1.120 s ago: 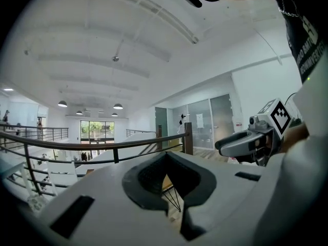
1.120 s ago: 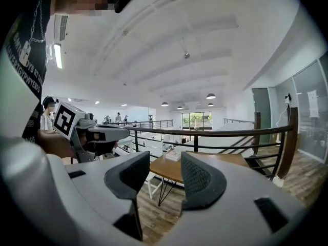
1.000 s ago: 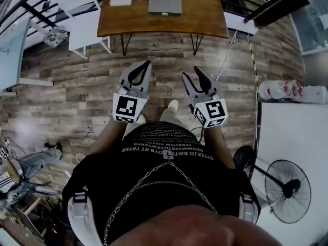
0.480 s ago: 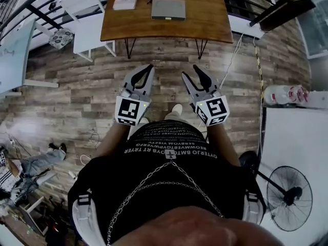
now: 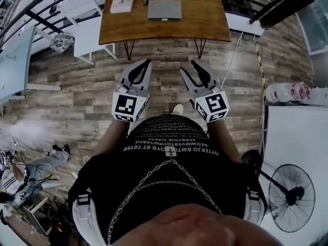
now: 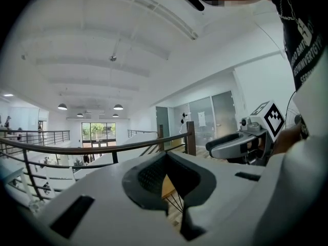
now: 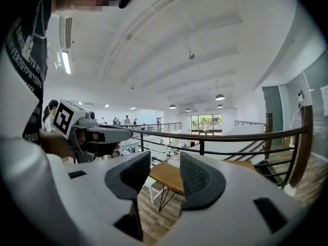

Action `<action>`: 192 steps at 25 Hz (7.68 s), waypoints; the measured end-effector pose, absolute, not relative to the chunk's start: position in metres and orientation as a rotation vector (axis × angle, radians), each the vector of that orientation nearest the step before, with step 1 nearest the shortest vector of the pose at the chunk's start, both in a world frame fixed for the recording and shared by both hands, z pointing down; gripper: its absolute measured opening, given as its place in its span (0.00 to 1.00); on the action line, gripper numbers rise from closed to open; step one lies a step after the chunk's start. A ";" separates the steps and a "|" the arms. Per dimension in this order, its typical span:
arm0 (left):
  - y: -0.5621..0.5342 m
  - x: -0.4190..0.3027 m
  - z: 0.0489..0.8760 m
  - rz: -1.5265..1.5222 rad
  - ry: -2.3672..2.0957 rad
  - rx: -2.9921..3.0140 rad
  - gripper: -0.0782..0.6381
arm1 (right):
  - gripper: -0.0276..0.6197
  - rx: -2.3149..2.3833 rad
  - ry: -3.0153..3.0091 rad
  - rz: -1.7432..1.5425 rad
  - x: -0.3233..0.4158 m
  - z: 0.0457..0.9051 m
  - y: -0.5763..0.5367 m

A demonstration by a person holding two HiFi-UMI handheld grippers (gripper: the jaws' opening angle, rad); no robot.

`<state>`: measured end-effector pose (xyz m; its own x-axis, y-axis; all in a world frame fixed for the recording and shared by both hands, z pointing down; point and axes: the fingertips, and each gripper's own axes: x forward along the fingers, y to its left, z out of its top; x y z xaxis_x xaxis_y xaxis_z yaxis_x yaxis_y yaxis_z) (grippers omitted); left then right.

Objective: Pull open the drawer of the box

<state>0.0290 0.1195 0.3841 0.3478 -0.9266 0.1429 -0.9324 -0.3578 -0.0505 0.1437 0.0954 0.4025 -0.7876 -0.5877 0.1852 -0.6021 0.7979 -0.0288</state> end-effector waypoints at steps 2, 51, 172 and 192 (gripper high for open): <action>0.118 0.033 0.382 0.232 -1.765 2.534 0.12 | 0.31 0.932 -2.824 0.130 0.149 0.401 0.092; 0.055 0.081 0.402 0.250 -1.888 2.376 0.12 | 0.26 0.700 -2.819 0.263 0.190 0.449 0.019; -0.164 -0.105 0.435 0.346 -1.538 2.621 0.12 | 0.25 0.874 -2.687 0.183 -0.001 0.450 -0.162; -0.242 -0.078 0.409 0.359 -1.714 2.582 0.12 | 0.24 0.802 -2.727 0.096 0.035 0.434 -0.253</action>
<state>-0.0778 -0.2423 0.4092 0.3701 -0.9067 0.2022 -0.9116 -0.3964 -0.1087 0.0354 -0.2535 0.4338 -0.8007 -0.5190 0.2994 -0.5388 0.8422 0.0192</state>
